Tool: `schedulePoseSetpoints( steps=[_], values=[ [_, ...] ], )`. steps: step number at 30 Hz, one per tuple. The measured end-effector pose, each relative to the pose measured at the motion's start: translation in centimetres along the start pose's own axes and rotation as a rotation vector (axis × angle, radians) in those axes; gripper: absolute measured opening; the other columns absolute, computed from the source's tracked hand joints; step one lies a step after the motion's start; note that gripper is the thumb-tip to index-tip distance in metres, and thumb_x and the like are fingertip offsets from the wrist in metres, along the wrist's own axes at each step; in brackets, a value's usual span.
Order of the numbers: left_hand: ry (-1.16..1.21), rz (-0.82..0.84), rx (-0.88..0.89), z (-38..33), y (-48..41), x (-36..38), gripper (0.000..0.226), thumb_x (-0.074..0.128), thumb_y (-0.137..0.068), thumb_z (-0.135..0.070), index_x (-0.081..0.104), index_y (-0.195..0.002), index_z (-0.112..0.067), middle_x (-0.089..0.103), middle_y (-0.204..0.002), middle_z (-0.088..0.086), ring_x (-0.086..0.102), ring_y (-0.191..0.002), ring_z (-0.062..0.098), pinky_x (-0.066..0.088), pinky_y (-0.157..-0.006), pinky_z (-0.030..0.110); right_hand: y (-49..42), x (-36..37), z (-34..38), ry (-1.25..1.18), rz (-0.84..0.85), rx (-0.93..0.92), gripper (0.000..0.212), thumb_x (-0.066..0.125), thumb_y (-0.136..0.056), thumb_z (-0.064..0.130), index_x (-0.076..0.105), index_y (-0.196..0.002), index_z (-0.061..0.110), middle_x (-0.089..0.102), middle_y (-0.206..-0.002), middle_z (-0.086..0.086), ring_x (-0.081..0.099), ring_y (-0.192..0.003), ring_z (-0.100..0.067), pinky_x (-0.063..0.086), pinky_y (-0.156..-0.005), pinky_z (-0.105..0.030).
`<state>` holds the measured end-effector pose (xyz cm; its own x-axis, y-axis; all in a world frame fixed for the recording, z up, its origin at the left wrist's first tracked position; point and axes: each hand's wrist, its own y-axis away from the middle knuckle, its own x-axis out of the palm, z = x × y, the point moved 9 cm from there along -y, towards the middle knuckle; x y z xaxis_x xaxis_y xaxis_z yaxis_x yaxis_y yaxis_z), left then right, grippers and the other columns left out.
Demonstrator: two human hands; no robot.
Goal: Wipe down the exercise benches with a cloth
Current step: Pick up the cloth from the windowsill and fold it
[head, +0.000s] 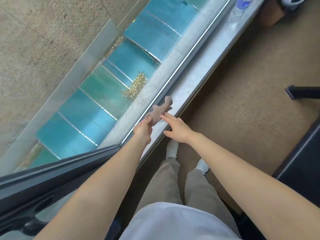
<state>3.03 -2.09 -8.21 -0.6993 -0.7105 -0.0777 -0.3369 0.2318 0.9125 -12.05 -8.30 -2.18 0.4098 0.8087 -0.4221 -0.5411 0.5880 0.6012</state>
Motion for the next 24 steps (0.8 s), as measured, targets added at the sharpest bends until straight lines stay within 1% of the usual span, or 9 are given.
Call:
schedulePoseSetpoints(
  steps=[1, 3, 5, 10, 14, 17, 19, 21, 24],
  values=[
    [-0.012, -0.021, 0.095, -0.9, 0.5, -0.1, 0.007, 0.073, -0.093, -0.013, 0.068, -0.098, -0.016, 0.073, -0.101, 0.002, 0.068, -0.101, 0.017, 0.053, -0.08, 0.024, 0.0, 0.1, 0.0, 0.027, 0.017, -0.003, 0.072, 0.062, -0.1, 0.027, 0.025, -0.162, 0.03, 0.015, -0.171, 0.007, 0.023, -0.151, -0.033, 0.024, -0.124, -0.044],
    [-0.172, -0.059, 0.361, -3.7, 2.6, -0.2, 0.015, 0.071, -0.093, -0.009, 0.06, -0.086, -0.017, 0.067, -0.09, 0.002, 0.065, -0.089, 0.017, 0.054, -0.089, 0.031, 0.2, 0.0, -0.4, 0.074, 0.044, 0.017, 0.069, 0.06, -0.101, 0.027, 0.027, -0.161, 0.029, 0.017, -0.171, 0.006, 0.022, -0.151, -0.033, 0.026, -0.123, -0.048],
    [-0.32, -0.019, 0.575, -6.0, 5.5, 0.5, 0.016, 0.066, -0.096, -0.007, 0.056, -0.088, -0.016, 0.064, -0.09, 0.0, 0.062, -0.082, 0.01, 0.051, -0.082, 0.025, 0.6, -0.4, -0.6, 0.067, 0.045, 0.033, 0.064, 0.059, -0.101, 0.026, 0.032, -0.159, 0.027, 0.022, -0.169, 0.005, 0.024, -0.149, -0.031, 0.028, -0.122, -0.047],
    [-0.621, 0.201, 0.967, -9.8, 12.2, 5.0, 0.024, 0.06, -0.089, 0.009, 0.055, -0.087, -0.014, 0.062, -0.091, -0.006, 0.058, -0.083, 0.002, 0.047, -0.081, 0.018, 4.2, -5.4, -1.1, -0.173, -0.251, 0.05, 0.047, 0.063, -0.098, 0.022, 0.054, -0.145, 0.02, 0.053, -0.143, 0.0, 0.049, -0.129, -0.023, 0.043, -0.111, -0.041],
    [-0.765, 0.475, 1.092, -10.3, 17.2, 9.8, 0.02, 0.055, -0.084, 0.021, 0.054, -0.085, 0.001, 0.062, -0.079, -0.009, 0.057, -0.07, 0.002, 0.045, -0.078, 0.014, 8.6, -9.8, -1.3, -0.393, -0.508, 0.021, 0.054, 0.069, -0.095, 0.017, 0.053, -0.146, 0.024, 0.053, -0.139, 0.007, 0.055, -0.118, -0.011, 0.051, -0.102, -0.034],
    [-0.994, 0.698, 1.162, -8.8, 20.1, 13.4, 0.028, 0.06, -0.084, 0.013, 0.061, -0.087, -0.014, 0.065, -0.079, -0.019, 0.061, -0.073, 0.003, 0.048, -0.074, 0.02, 11.7, -11.8, -0.7, -0.459, -0.571, -0.063, 0.071, 0.07, -0.094, 0.011, 0.04, -0.152, 0.04, 0.038, -0.146, 0.024, 0.047, -0.128, -0.003, 0.042, -0.1, -0.012],
    [-1.147, 0.853, 1.166, -6.9, 21.5, 16.0, 0.026, 0.065, -0.083, 0.005, 0.063, -0.089, -0.02, 0.067, -0.082, -0.019, 0.065, -0.078, 0.004, 0.048, -0.073, 0.021, 13.7, -12.7, -0.6, -0.431, -0.61, -0.115, 0.07, 0.07, -0.091, 0.007, 0.046, -0.149, 0.038, 0.04, -0.145, 0.025, 0.043, -0.133, -0.003, 0.04, -0.108, -0.021],
    [-1.248, 0.989, 1.162, -4.6, 22.8, 18.2, 0.02, 0.071, -0.085, -0.003, 0.063, -0.093, -0.02, 0.07, -0.087, -0.014, 0.068, -0.078, 0.006, 0.047, -0.07, 0.02, 15.7, -13.0, -1.7, -0.378, -0.675, -0.102, 0.051, 0.071, -0.09, 0.006, 0.063, -0.135, 0.028, 0.057, -0.131, 0.016, 0.045, -0.12, -0.001, 0.039, -0.111, -0.036],
    [-1.459, 1.097, 1.216, -0.7, 24.3, 21.3, 0.022, 0.074, -0.089, -0.017, 0.058, -0.1, -0.029, 0.071, -0.082, -0.01, 0.067, -0.072, 0.016, 0.054, -0.068, 0.035, 19.6, -12.6, -5.7, -0.4, -0.801, 0.038, 0.025, 0.074, -0.089, 0.009, 0.073, -0.113, 0.018, 0.068, -0.105, 0.005, 0.051, -0.104, -0.016, 0.045, -0.097, -0.04]
  ],
)
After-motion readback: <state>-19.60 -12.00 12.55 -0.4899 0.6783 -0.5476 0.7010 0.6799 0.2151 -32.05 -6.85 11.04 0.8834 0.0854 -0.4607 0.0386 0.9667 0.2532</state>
